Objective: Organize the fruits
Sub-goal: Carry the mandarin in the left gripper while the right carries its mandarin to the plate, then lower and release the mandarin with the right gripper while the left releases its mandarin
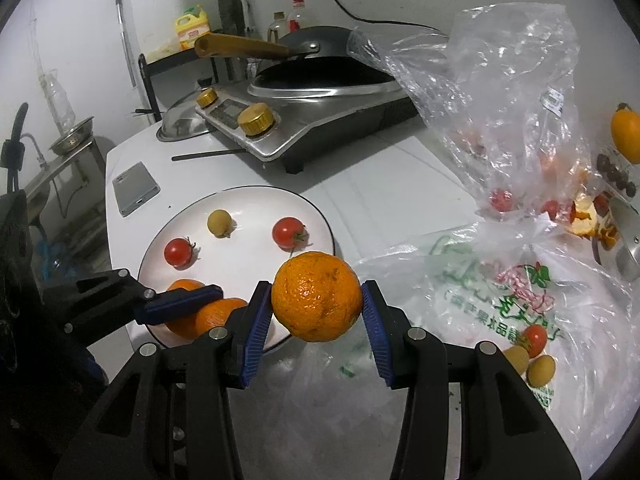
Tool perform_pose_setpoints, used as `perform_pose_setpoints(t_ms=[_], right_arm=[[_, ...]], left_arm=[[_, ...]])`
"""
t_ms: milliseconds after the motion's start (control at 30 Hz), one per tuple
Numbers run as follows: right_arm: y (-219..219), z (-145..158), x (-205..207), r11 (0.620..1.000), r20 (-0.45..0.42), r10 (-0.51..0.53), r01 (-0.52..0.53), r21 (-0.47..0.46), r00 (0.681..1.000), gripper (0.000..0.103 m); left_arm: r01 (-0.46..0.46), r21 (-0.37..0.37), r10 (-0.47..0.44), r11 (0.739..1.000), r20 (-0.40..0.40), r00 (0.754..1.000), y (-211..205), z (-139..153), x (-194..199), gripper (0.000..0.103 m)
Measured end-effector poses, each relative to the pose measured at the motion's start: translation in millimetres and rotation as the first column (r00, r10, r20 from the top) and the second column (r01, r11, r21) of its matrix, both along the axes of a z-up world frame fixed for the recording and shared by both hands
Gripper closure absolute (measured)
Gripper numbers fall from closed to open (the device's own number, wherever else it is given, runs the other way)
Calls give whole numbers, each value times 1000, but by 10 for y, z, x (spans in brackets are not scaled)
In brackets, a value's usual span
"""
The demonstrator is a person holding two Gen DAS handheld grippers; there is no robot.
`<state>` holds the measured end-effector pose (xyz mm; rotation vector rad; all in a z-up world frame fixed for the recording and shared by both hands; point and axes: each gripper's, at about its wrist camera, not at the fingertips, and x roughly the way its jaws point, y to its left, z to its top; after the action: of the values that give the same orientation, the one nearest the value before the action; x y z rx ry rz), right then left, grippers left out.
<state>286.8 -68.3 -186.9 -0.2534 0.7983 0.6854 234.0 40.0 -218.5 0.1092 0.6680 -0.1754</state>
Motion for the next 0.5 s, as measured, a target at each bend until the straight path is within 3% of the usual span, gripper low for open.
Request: perform_pose_setpoints(t_ms=[500], right_arm=[[389,-195,165,997,-61,62,-64,-36,996,55]], left_arm=[[9,29,-9,1000,19,1000,2,0,-50,66]])
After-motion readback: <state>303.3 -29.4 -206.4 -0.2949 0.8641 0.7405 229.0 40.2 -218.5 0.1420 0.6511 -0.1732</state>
